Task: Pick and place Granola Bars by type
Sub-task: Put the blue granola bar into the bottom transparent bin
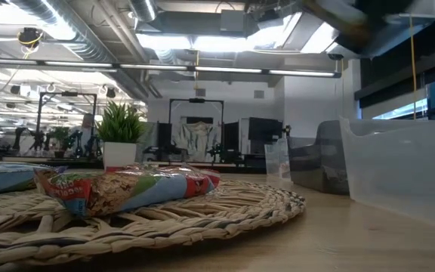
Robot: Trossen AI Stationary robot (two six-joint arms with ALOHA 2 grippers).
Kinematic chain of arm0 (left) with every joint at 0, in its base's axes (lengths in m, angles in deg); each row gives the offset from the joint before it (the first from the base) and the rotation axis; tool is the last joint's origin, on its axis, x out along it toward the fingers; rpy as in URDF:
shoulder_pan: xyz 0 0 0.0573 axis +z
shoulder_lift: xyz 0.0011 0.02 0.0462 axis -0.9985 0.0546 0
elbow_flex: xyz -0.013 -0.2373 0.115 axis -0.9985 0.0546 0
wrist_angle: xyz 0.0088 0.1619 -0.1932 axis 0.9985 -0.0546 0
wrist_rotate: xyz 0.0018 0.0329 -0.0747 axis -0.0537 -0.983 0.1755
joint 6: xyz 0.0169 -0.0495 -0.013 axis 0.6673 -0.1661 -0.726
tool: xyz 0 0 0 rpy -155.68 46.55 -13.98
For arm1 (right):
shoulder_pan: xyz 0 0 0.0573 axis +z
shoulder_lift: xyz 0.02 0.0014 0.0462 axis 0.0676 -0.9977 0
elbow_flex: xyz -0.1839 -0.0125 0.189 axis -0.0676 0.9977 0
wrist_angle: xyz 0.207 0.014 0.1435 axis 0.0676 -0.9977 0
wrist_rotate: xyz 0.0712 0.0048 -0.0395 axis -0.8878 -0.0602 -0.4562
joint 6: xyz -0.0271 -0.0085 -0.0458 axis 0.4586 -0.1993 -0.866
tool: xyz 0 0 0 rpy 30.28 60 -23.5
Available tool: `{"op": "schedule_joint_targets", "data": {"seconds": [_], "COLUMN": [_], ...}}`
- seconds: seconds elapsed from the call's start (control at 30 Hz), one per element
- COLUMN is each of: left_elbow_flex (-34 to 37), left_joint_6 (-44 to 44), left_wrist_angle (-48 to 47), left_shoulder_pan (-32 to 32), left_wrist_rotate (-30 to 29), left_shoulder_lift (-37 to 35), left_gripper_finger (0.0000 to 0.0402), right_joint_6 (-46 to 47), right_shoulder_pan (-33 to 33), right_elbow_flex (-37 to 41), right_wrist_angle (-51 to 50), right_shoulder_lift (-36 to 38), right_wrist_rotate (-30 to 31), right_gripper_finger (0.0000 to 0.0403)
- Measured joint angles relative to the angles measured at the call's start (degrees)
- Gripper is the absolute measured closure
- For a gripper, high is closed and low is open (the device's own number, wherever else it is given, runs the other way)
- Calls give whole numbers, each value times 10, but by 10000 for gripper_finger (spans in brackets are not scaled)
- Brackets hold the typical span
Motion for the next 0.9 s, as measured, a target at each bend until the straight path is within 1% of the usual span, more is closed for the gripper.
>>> {"op": "schedule_joint_targets", "data": {"seconds": [0.1,0.2,0.33,0.47,0.63,0.77,0.9], "left_elbow_flex": [0,0,0,0,0,0,0], "left_joint_6": [14,35,39,36,-17,-57,-97], "left_wrist_angle": [-1,-6,-7,-18,-47,-89,-164], "left_shoulder_pan": [-4,-4,0,0,-1,-1,-1], "left_wrist_rotate": [0,0,-1,-6,-22,-16,-15], "left_shoulder_lift": [0,0,1,1,1,1,1], "left_gripper_finger": [200,199,201,207,211,212,211], "right_joint_6": [33,50,81,107,122,142,169], "right_shoulder_pan": [32,64,101,116,126,133,137], "right_elbow_flex": [0,0,0,0,0,0,0], "right_wrist_angle": [-84,-101,-83,-76,-38,-7,-2], "right_shoulder_lift": [-15,-29,-47,-71,-94,-110,-134], "right_wrist_rotate": [-8,-15,-31,-38,-42,-38,-32], "right_gripper_finger": [288,288,288,288,288,288,288]}}
